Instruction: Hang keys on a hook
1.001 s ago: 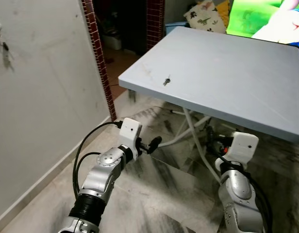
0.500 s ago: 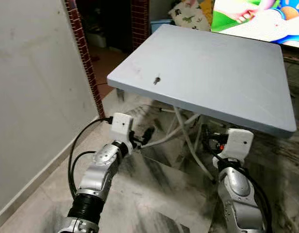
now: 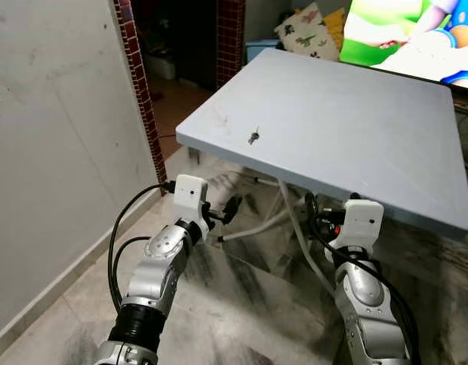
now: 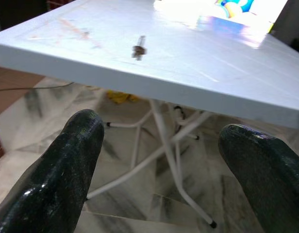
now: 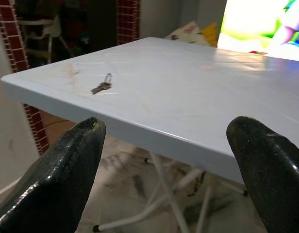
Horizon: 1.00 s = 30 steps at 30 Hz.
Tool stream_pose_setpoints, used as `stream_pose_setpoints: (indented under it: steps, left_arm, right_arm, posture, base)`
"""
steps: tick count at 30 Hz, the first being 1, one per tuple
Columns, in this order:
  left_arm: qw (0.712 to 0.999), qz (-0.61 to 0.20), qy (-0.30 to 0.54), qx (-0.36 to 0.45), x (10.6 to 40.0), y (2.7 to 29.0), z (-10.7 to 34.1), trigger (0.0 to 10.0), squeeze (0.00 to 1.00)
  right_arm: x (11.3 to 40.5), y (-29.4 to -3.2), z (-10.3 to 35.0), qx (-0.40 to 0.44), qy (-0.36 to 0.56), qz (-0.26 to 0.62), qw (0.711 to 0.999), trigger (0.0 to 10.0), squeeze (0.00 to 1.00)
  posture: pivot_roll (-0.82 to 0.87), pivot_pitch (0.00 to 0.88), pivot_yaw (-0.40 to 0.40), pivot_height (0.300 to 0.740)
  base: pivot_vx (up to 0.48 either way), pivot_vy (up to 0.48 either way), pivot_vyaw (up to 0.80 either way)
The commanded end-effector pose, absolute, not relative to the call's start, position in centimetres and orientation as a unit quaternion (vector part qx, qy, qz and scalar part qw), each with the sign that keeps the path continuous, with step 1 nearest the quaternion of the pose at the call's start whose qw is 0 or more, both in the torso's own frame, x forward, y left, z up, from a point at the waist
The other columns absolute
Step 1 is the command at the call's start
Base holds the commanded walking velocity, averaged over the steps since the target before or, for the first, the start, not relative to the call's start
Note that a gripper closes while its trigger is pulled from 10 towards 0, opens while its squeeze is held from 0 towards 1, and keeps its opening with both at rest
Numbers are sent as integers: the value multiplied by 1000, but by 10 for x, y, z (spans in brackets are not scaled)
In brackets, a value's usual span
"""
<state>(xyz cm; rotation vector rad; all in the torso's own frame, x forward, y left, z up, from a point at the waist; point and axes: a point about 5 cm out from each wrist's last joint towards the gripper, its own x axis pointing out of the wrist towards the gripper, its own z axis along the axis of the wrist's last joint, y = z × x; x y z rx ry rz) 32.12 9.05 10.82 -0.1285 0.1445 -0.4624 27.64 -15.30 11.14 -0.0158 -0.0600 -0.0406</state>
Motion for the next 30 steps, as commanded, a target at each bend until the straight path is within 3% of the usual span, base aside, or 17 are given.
stream_pose_setpoints:
  steps: [1,4,19,30]
  left_arm:
    - [970,-230,61,-58,322,91,113,10000,0]
    - [970,-231,64,-50,322,96,111,10000,0]
    - [968,-237,63,-51,322,92,112,10000,0]
    - [969,-236,61,-47,325,95,114,10000,0]
  right_arm:
    - [280,-153,116,-10,-38,-18,999,10000,0]
    - [280,-153,118,-32,-46,-17,998,10000,0]
    - [280,-145,110,33,-13,-6,999,10000,0]
    - [280,-149,117,7,-32,-4,999,10000,0]
  posture:
    - [49,0,-19,740]
    - [48,0,-16,740]
    - [45,0,-7,740]
    - [43,0,-1,740]
  base:
    - [349,0,0]
    - [346,0,0]
    - [349,0,0]
    - [350,0,0]
